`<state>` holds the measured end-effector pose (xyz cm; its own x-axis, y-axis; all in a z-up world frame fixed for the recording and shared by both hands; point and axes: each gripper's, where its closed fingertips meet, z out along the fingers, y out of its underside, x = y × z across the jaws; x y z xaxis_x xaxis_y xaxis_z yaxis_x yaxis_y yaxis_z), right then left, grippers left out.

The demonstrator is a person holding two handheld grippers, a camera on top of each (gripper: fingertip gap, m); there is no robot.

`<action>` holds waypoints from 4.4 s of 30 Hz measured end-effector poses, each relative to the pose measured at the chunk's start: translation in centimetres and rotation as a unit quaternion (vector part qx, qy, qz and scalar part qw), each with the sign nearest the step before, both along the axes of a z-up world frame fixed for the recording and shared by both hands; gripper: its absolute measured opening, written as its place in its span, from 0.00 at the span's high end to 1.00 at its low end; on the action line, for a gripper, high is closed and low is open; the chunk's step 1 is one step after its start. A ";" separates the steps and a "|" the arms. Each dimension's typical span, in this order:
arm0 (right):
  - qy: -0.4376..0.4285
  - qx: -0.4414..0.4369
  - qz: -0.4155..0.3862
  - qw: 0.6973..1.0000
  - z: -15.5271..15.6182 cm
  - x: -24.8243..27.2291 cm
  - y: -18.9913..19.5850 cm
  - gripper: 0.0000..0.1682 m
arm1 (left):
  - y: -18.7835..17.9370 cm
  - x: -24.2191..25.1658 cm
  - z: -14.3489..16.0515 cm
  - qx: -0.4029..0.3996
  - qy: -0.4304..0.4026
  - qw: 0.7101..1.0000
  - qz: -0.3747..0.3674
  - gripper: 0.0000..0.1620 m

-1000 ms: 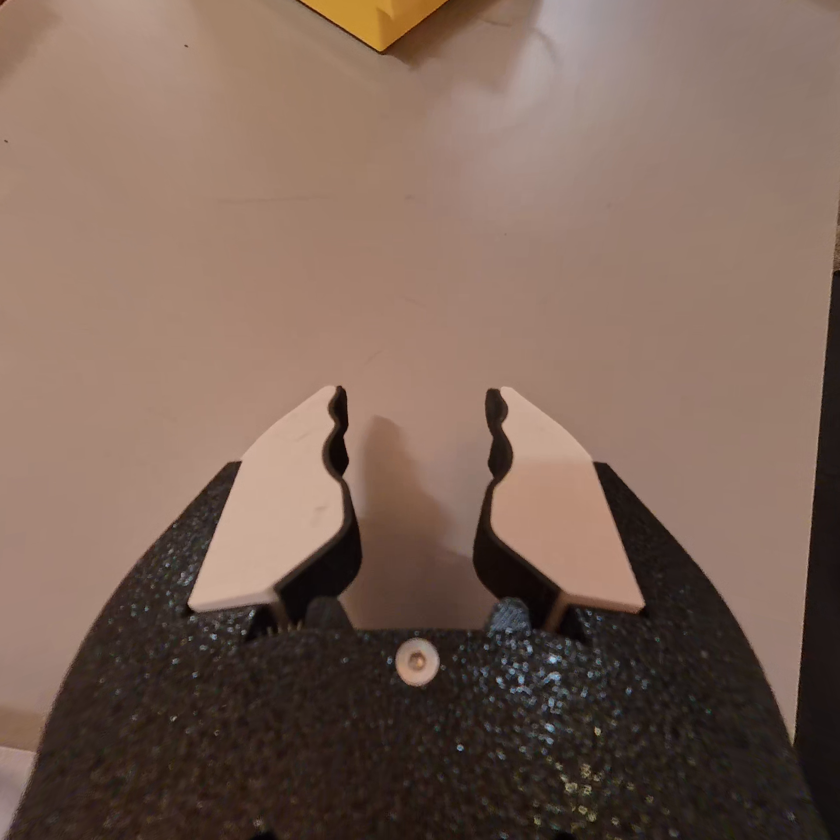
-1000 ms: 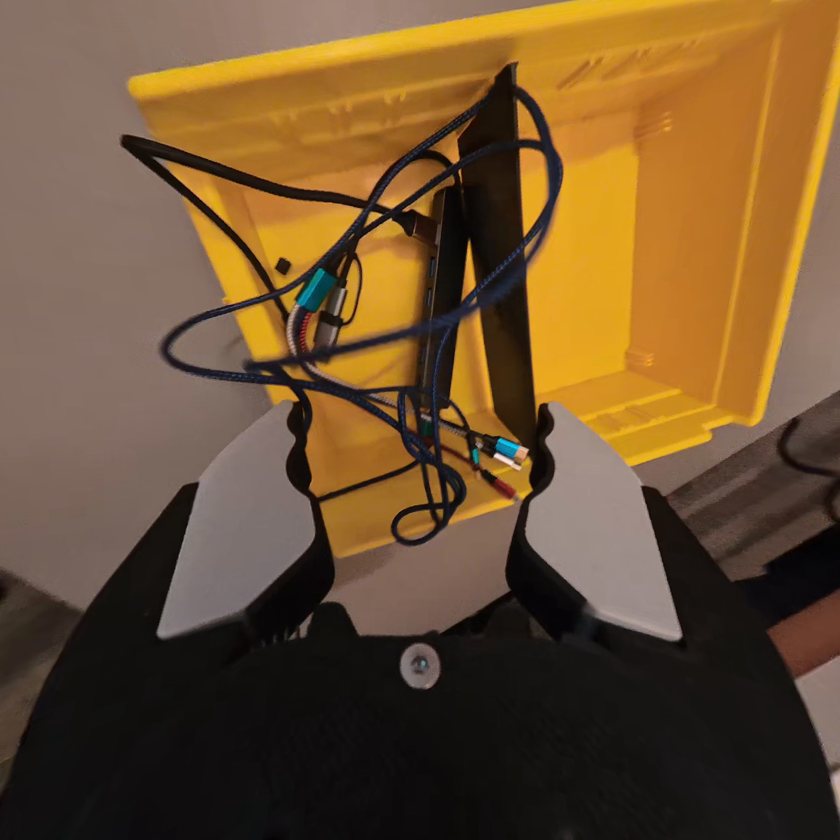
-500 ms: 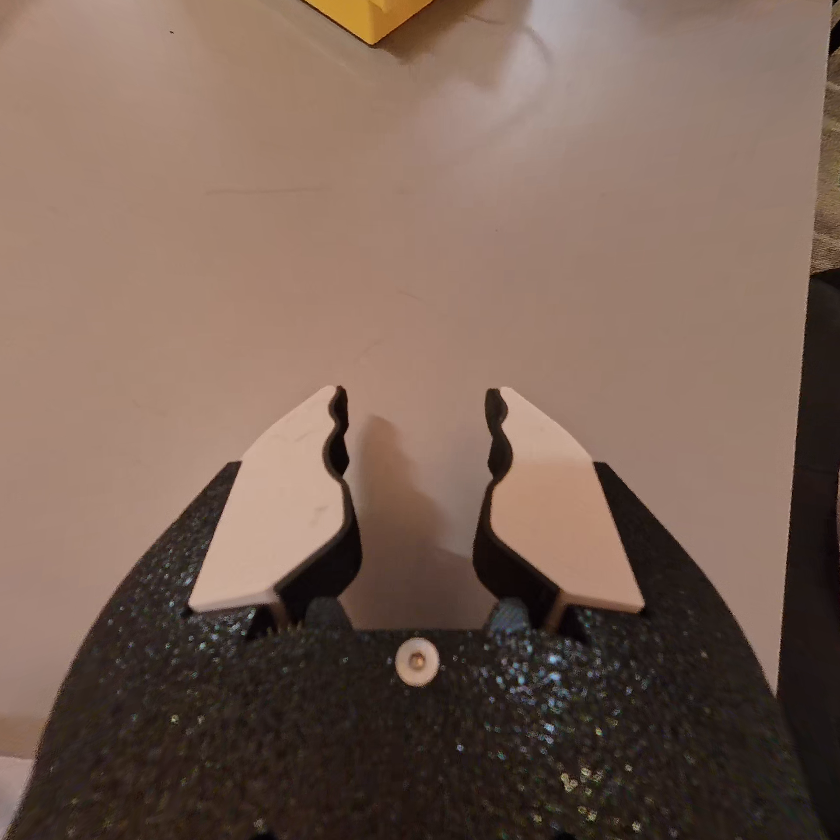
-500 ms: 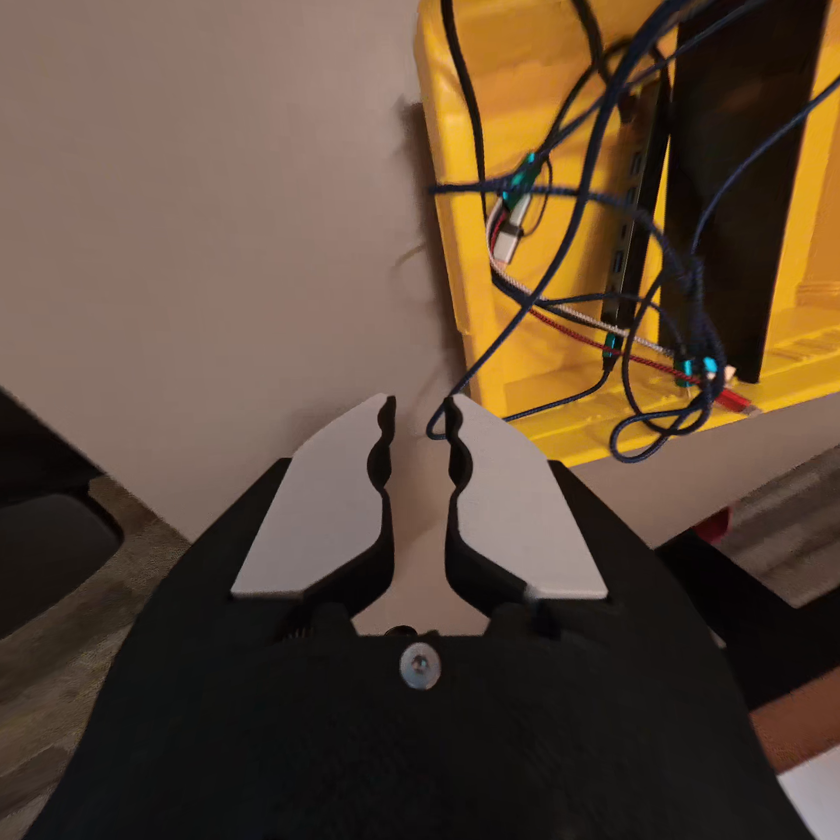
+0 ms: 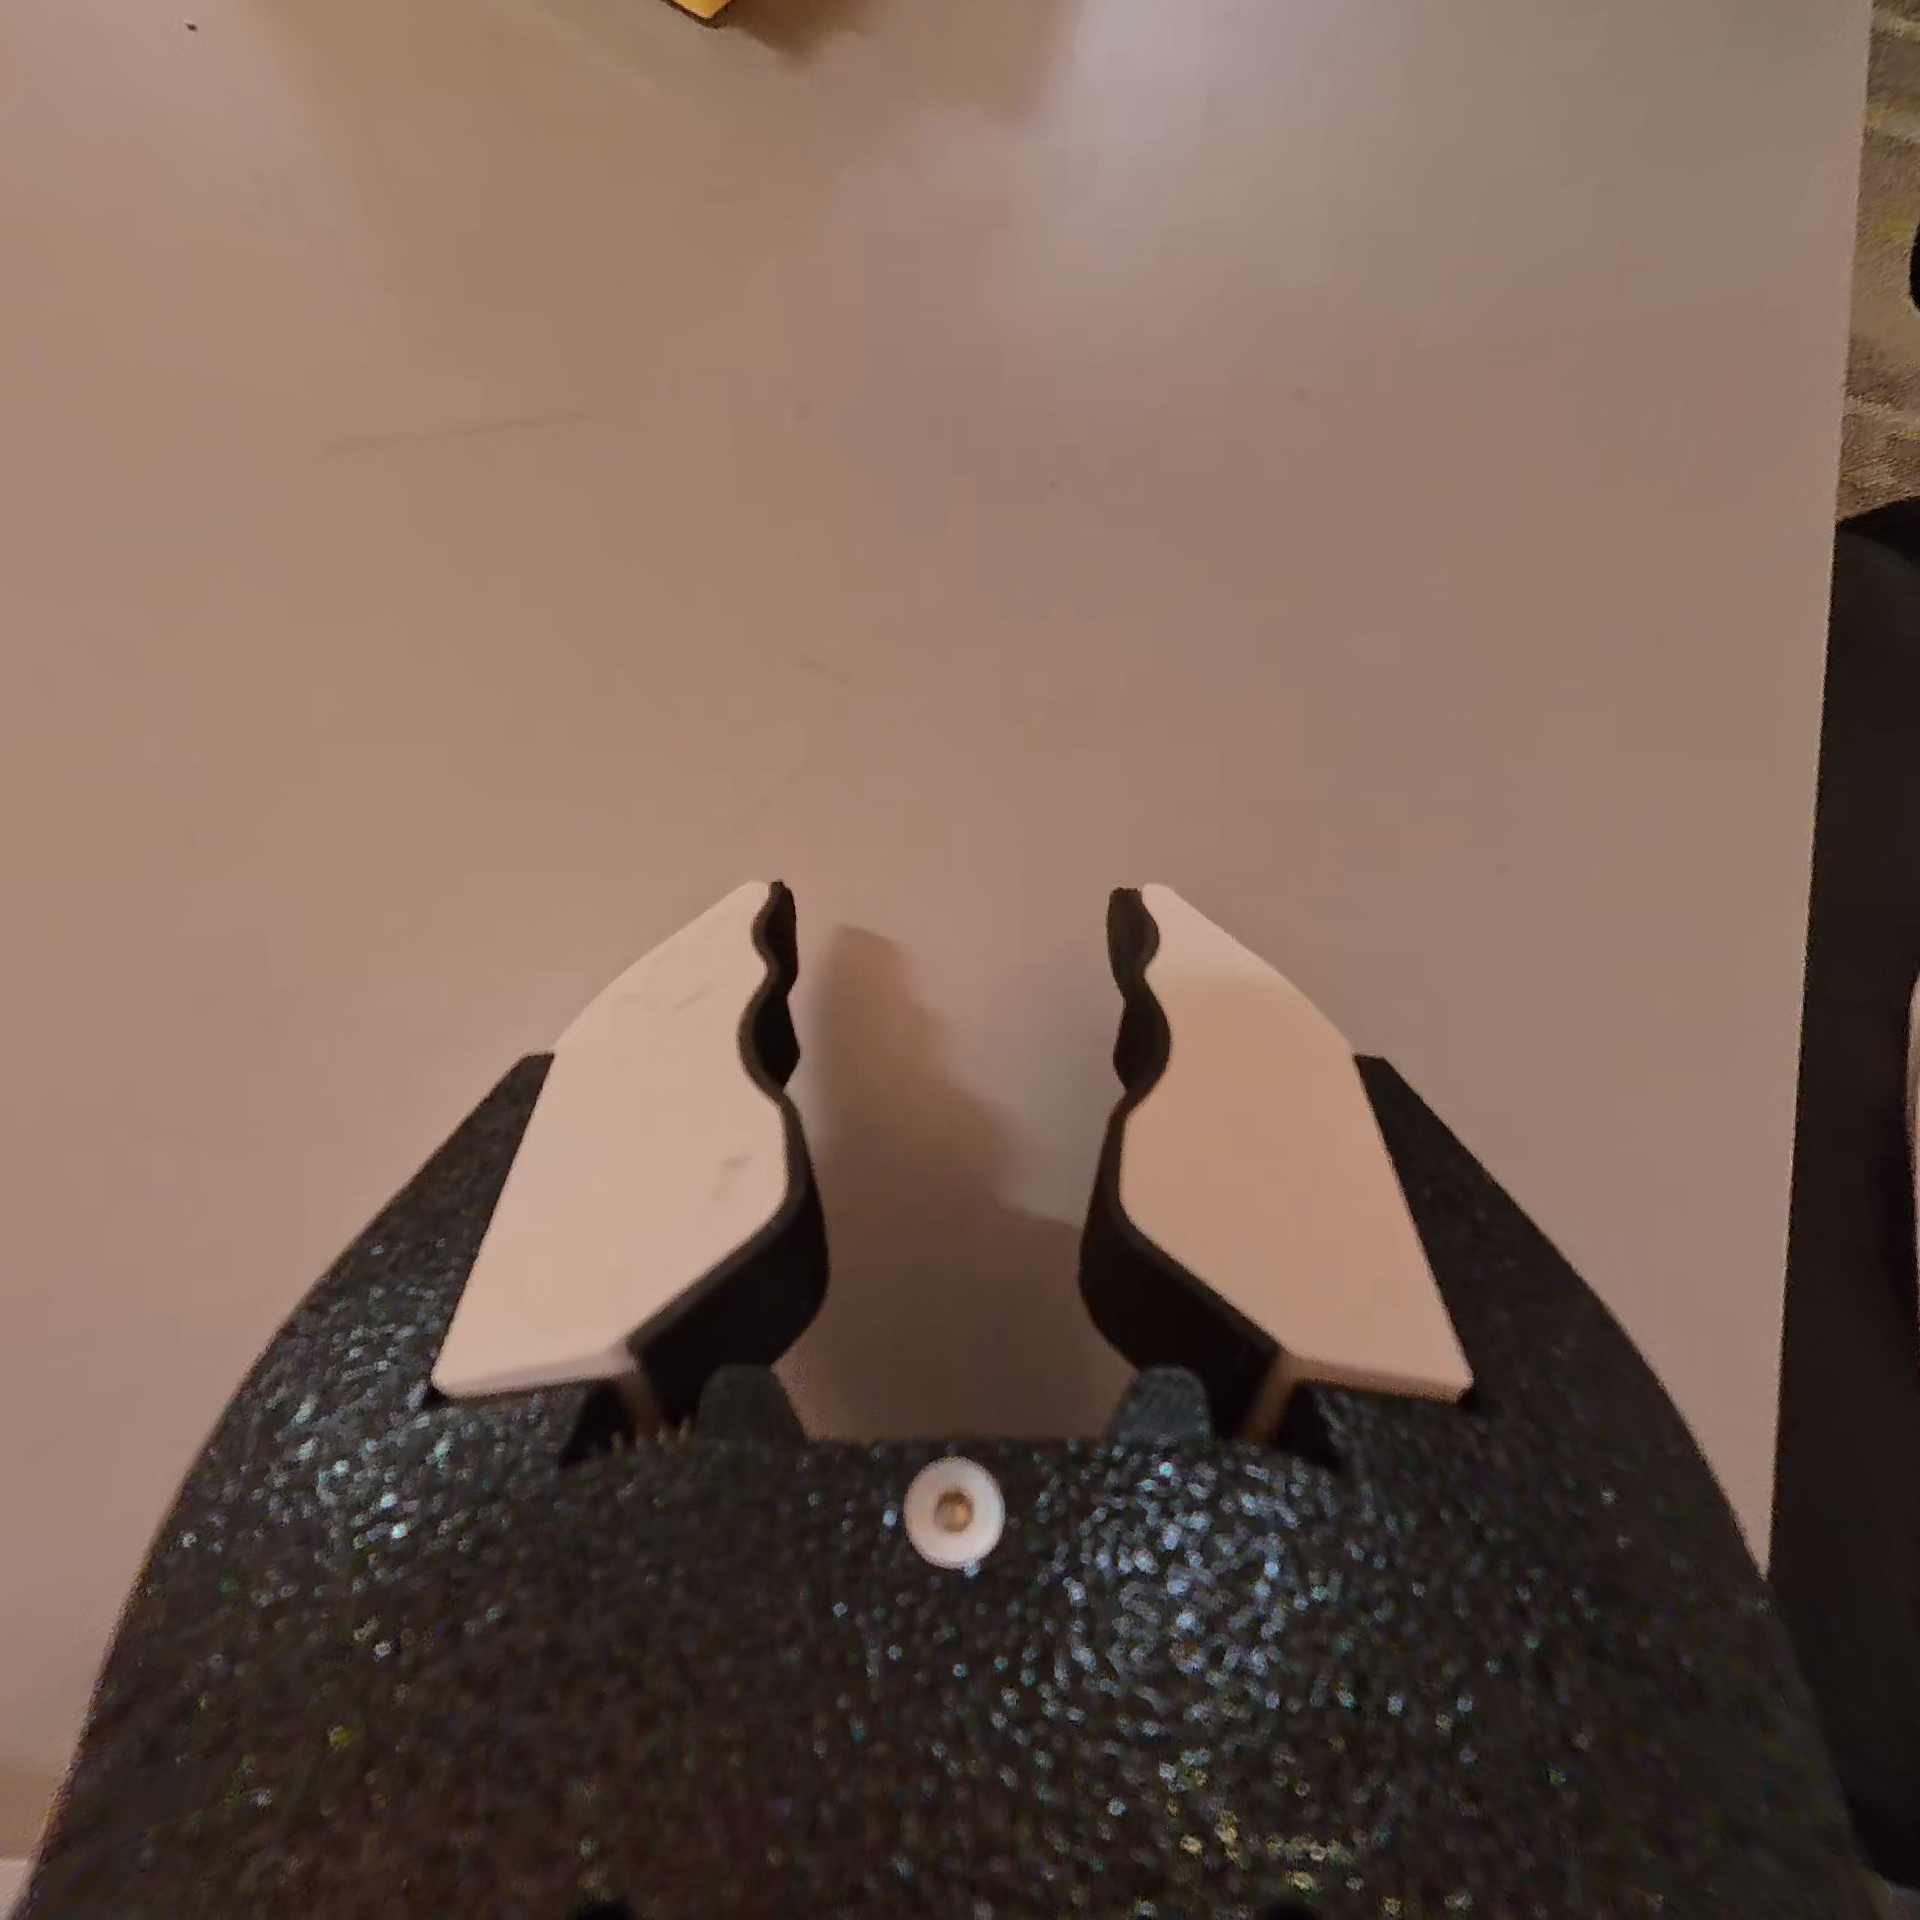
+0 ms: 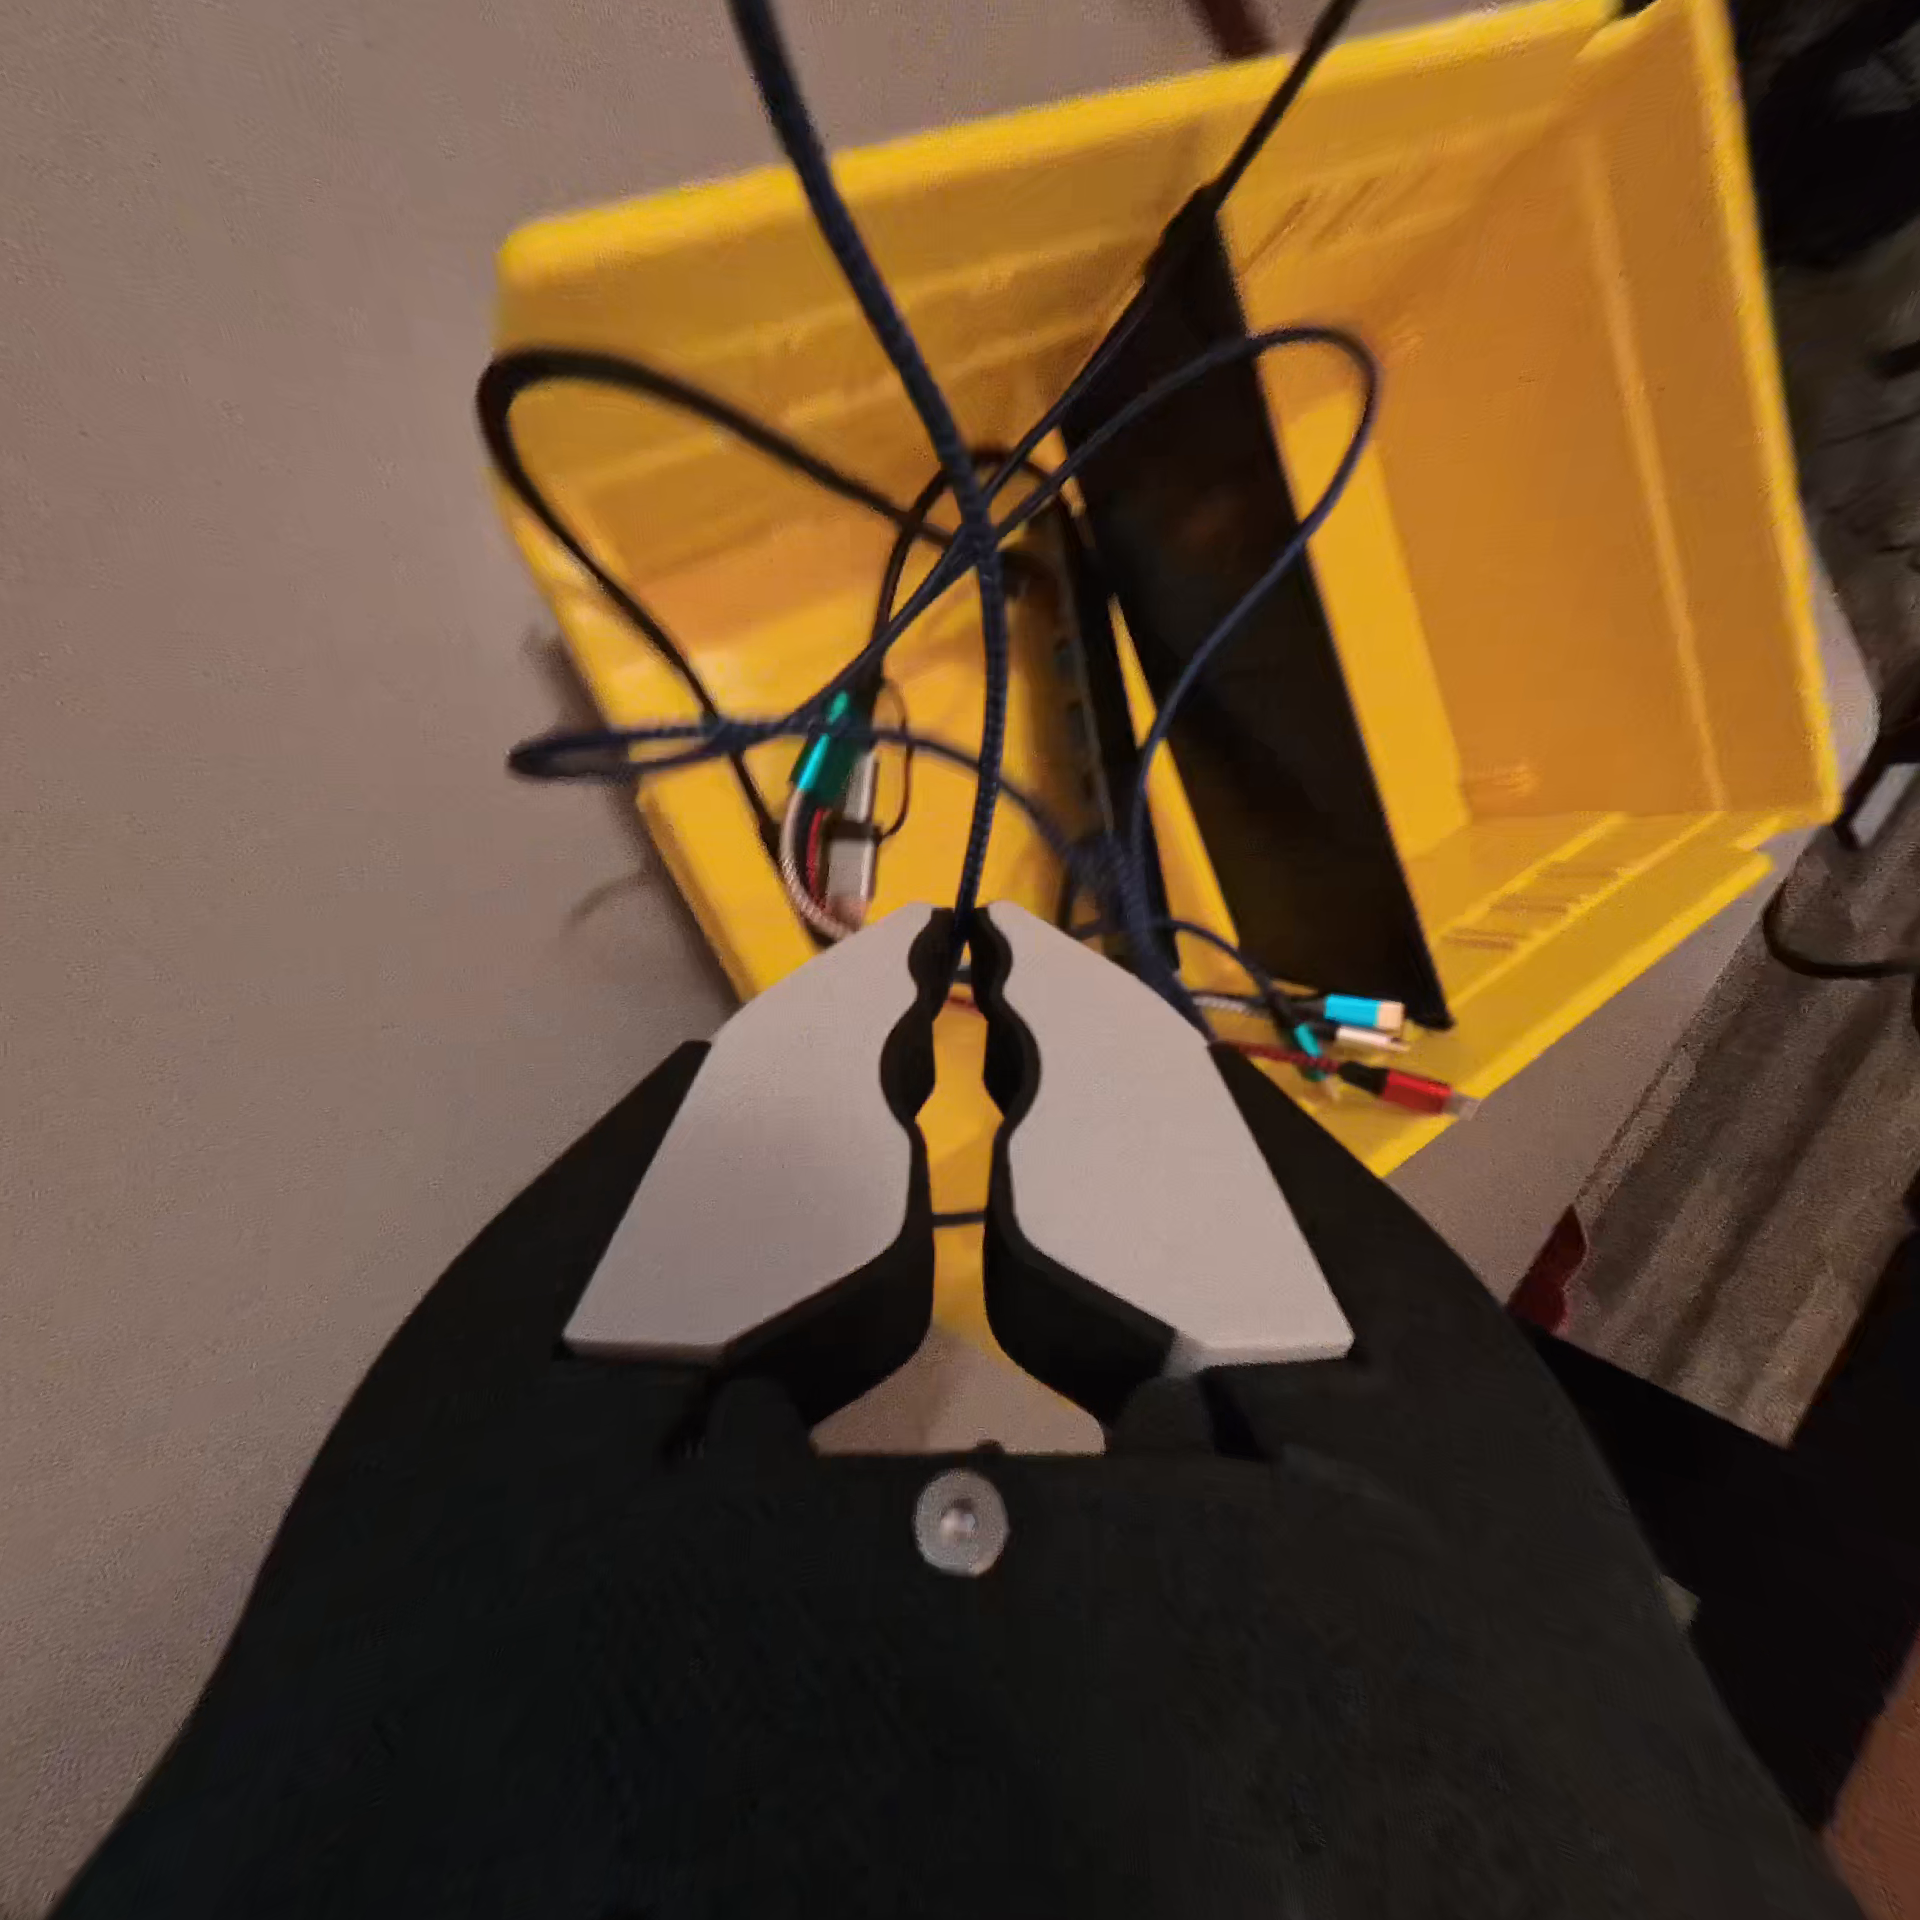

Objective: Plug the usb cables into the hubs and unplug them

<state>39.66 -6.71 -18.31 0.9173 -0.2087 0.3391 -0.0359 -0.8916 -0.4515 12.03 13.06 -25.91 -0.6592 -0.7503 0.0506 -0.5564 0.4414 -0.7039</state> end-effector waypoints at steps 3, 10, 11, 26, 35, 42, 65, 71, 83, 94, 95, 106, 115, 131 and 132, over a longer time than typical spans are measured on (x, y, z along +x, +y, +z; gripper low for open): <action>-0.008 0.054 -0.053 0.997 -0.4 2.5 1.8 0.98 | 0.0 0.1 -0.3 -0.010 0.006 1.000 0.005 0.64; 0.016 0.031 -0.056 0.998 -6.0 2.9 3.9 0.98 | -0.1 0.1 -0.8 -0.008 0.013 1.000 0.000 0.64; 0.024 0.018 -0.052 0.998 -6.6 2.7 3.7 0.98 | -0.1 0.1 -0.8 -0.010 0.013 1.000 0.001 0.64; 0.173 0.242 0.009 0.955 3.3 -4.0 0.6 0.43 | 0.0 0.3 -0.8 -0.034 0.020 0.999 0.011 0.65; 0.102 0.372 0.105 0.917 4.8 -15.5 8.2 0.47 | 0.4 0.0 6.9 -0.106 -0.067 0.991 0.049 0.65; 0.067 0.303 0.191 0.931 1.5 -20.2 11.4 0.49 | 14.2 -2.4 13.9 -0.014 -0.134 0.967 0.215 0.68; 0.115 0.344 0.155 0.919 -0.1 -15.2 7.9 0.46 | 41.8 4.6 -2.5 0.324 0.230 0.916 0.049 0.51; 0.131 0.323 0.161 0.923 -2.0 -15.3 8.5 0.46 | 40.7 5.7 -3.4 0.208 0.255 0.940 0.092 0.53; 0.120 0.336 0.155 0.921 -1.2 -15.4 9.0 0.50 | 41.6 6.0 0.0 0.428 0.136 0.892 0.040 0.63; 0.068 0.412 0.136 0.898 2.7 -17.3 12.4 0.51 | 34.3 4.9 14.7 0.504 -0.083 0.855 0.093 0.64; 0.052 0.432 0.130 0.891 3.6 -17.7 12.9 0.51 | 32.1 4.8 16.2 0.501 -0.110 0.853 0.094 0.64; -0.118 0.578 0.189 0.785 14.4 -26.7 13.5 0.58 | 1.6 4.3 17.9 0.222 -0.284 0.933 0.022 0.64; -0.171 0.550 0.207 0.791 14.9 -26.5 11.3 0.81 | -7.5 4.9 18.4 0.148 -0.343 0.928 0.024 0.64; 0.152 0.725 0.211 0.638 19.4 -24.0 5.8 0.83 | -10.0 1.5 14.5 -0.321 -0.253 0.913 -0.005 0.54; 0.157 0.721 0.217 0.640 19.3 -24.3 6.1 0.83 | -11.2 1.3 13.0 -0.338 -0.228 0.913 -0.023 0.51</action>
<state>15.38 -0.60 0.96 0.9707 0.2002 -0.1328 -0.2161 0.4859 -0.8469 13.35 1.82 -12.92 -0.7571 -0.6205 0.2043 -0.1294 -0.1641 -0.9779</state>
